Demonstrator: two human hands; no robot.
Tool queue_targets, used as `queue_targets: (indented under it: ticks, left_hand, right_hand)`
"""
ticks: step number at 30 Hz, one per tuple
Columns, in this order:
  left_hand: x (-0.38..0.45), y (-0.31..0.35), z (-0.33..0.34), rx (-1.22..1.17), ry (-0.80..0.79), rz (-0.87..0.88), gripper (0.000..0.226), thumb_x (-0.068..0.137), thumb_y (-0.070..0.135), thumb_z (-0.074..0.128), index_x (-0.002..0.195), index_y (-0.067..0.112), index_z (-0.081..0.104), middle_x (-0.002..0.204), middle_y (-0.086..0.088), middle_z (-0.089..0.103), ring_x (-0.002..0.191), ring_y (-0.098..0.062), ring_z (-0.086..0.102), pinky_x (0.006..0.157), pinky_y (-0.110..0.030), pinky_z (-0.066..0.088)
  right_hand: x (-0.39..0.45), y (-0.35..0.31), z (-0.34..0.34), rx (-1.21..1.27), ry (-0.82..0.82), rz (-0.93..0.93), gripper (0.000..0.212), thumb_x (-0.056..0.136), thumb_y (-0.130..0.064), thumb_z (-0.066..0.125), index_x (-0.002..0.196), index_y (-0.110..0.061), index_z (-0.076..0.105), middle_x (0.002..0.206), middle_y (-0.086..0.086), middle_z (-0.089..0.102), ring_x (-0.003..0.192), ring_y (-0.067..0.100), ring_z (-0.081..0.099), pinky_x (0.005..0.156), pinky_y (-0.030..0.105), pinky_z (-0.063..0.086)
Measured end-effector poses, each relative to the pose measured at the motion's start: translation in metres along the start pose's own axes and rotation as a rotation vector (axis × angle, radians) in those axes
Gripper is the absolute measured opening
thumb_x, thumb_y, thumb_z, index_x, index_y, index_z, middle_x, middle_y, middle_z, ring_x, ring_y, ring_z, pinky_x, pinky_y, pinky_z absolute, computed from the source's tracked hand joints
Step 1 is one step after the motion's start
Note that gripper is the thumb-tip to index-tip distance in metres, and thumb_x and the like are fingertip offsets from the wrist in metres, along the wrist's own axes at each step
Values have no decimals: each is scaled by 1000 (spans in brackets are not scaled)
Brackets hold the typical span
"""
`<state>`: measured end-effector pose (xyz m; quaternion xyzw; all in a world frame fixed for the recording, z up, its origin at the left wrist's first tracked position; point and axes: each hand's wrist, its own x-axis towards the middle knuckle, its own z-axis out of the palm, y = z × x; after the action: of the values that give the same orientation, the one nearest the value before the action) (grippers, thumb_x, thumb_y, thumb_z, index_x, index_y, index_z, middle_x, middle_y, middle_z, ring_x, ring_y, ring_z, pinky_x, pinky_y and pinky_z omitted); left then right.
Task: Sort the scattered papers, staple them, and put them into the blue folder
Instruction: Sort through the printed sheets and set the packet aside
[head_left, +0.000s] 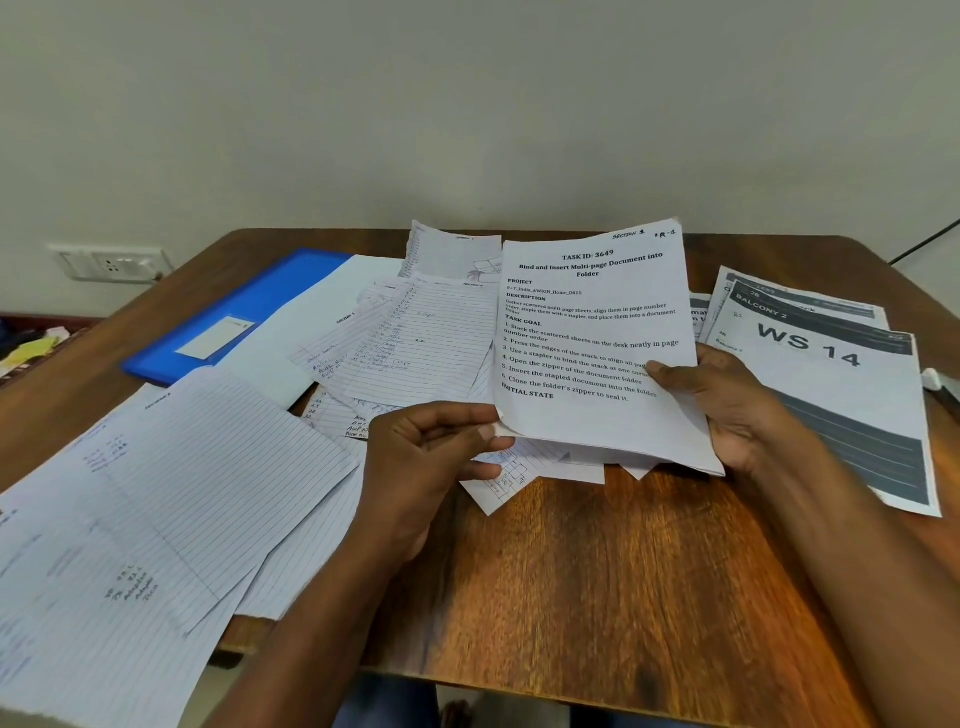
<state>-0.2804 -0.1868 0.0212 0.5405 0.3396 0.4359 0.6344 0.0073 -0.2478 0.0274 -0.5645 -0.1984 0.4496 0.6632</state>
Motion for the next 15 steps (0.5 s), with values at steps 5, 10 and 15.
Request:
queue_targets:
  ticks: [5,10,15]
  left_hand:
    - [0,1,-1,-43,-36,19,27,93,-15,64,100,5,80,92,-18,80,91,-30,80,60,-29,64]
    - [0,0,0,-57,-33,19,24,89,-13,70,101,5,80,94,-19,80,91,-30,80,58,-28,63]
    - [-1,1,0,-56,-36,31,26,80,-1,81,105,5,79,95,-19,80,89,-30,80,56,-28,62]
  right_hand:
    - [3,1,-2,-16,8,-7,43,93,9,64,134,-2,64,126,18,72,119,38,68,88,49,59]
    - [5,2,-3,-18,5,-10,43,92,9,65,134,-2,64,126,18,73,119,38,68,89,51,58]
    - [5,3,-3,-5,-1,-10,45,92,10,64,135,-2,63,126,18,73,118,37,69,88,46,60]
